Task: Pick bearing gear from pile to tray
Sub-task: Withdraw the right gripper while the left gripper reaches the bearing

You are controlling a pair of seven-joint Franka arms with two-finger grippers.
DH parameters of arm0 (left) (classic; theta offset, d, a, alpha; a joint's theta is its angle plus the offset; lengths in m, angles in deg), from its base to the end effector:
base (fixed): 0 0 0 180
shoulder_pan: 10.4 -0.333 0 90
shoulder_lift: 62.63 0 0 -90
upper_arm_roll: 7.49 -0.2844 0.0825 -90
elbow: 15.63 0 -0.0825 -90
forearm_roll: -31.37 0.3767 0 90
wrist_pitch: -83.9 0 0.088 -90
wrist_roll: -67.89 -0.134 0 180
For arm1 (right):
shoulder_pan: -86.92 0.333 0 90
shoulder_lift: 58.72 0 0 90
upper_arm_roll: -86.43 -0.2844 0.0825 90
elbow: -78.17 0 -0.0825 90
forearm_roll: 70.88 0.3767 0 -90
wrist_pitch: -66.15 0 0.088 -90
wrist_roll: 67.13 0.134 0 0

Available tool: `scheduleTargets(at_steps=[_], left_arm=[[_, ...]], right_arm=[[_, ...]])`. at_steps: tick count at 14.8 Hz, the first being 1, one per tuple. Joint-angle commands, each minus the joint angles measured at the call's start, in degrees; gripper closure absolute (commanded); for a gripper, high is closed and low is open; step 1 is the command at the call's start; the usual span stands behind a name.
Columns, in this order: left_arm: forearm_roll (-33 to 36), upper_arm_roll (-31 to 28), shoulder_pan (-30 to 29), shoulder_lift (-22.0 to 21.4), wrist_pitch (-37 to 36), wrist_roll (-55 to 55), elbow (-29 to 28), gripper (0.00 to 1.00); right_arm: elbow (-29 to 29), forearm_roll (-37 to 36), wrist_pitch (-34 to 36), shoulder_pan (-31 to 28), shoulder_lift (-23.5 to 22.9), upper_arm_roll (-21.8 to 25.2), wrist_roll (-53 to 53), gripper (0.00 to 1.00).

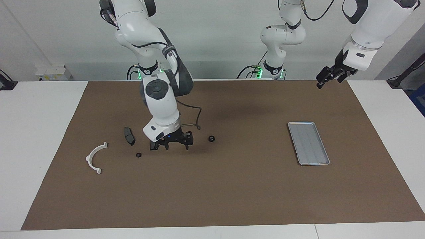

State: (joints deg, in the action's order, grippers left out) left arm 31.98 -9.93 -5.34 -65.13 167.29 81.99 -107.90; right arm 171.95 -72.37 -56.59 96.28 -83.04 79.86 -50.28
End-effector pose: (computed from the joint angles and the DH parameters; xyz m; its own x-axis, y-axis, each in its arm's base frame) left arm 0.5185 -0.0218 0.5618 0.9740 0.2002 -0.1057 0.1975 -0.9796 -0.0356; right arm 0.6388 0.1738 0.3287 0.9972 -0.0167 0.0732 -0.0132 -0.9988 -0.0474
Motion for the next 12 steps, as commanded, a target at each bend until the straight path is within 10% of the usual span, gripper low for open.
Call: scheduleTargets(at_steps=[1,6,12], left_arm=[[0.3,0.5,0.1,-2.2,1.6,-0.1,-3.5,0.0],[-0.5,0.8,6.2,-6.8,15.5,9.3,-16.2,0.0],[-4.4,1.0,12.4,0.3,20.7,25.1,-16.9,0.0]], right_arm=[[1.0,-0.4,0.0,-7.1,-0.2,-0.8,-10.6,0.14],[3.4,-0.5,-1.1,-11.2,-0.2,-0.6,-16.7,0.15],[6.2,-0.5,-4.2,-12.0,-0.3,-0.5,-17.0,0.15]])
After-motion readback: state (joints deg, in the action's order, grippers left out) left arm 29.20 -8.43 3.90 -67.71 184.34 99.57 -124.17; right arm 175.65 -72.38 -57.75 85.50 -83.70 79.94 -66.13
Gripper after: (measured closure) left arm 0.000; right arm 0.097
